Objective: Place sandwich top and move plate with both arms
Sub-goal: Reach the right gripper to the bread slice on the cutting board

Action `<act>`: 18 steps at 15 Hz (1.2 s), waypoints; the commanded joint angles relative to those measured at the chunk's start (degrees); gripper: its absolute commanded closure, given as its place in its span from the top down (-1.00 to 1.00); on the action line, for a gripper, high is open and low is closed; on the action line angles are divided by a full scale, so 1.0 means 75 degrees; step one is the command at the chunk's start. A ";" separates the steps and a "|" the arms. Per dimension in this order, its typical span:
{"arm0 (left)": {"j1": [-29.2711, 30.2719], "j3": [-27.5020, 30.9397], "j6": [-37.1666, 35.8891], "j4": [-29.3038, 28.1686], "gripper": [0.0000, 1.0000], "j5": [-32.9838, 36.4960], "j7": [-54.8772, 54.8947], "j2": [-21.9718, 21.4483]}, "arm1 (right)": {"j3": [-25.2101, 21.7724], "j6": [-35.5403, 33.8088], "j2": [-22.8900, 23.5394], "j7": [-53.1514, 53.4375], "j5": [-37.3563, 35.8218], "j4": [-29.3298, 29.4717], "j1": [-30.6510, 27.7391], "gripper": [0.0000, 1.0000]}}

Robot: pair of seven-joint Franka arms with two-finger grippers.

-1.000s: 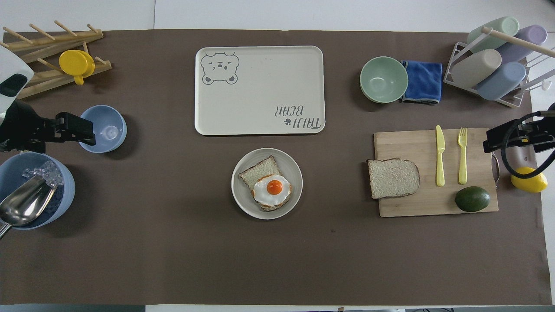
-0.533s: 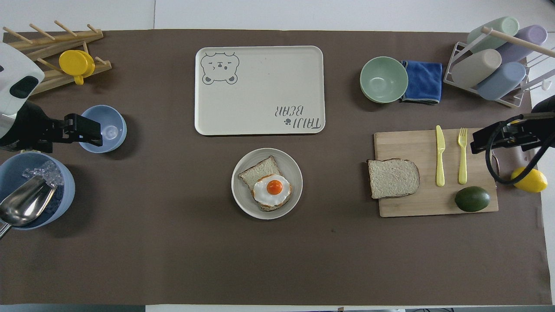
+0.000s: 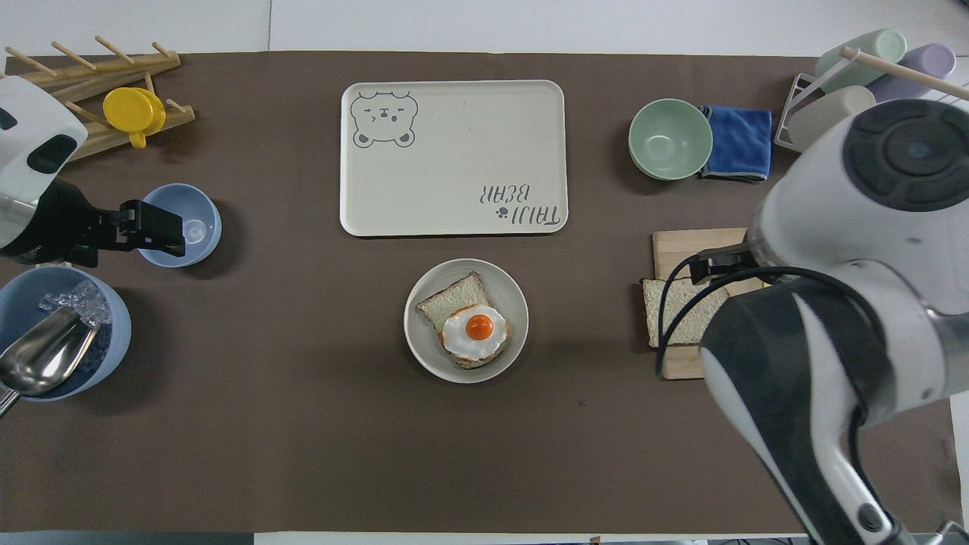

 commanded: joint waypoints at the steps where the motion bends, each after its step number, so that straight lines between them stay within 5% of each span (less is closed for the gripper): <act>1: -0.0046 0.0050 0.0168 -0.0267 1.00 -0.0097 0.0021 -0.0187 | 0.0035 0.0613 0.0804 0.0999 -0.0255 -0.0042 0.0315 1.00; 5: 0.0012 0.0050 0.0191 -0.0407 1.00 -0.0097 0.0044 -0.0257 | 0.0035 0.2053 0.0748 0.2100 -0.0231 -0.1527 0.0749 1.00; 13: 0.0059 0.0108 0.0238 -0.0548 1.00 -0.0097 0.0044 -0.0327 | 0.0023 0.2887 0.1017 0.2161 -0.0301 -0.2503 0.0492 1.00; 18: 0.0059 0.0120 0.0238 -0.0536 1.00 -0.0097 0.0021 -0.0327 | 0.0023 0.3122 0.1017 0.1809 -0.0290 -0.2585 0.0035 0.82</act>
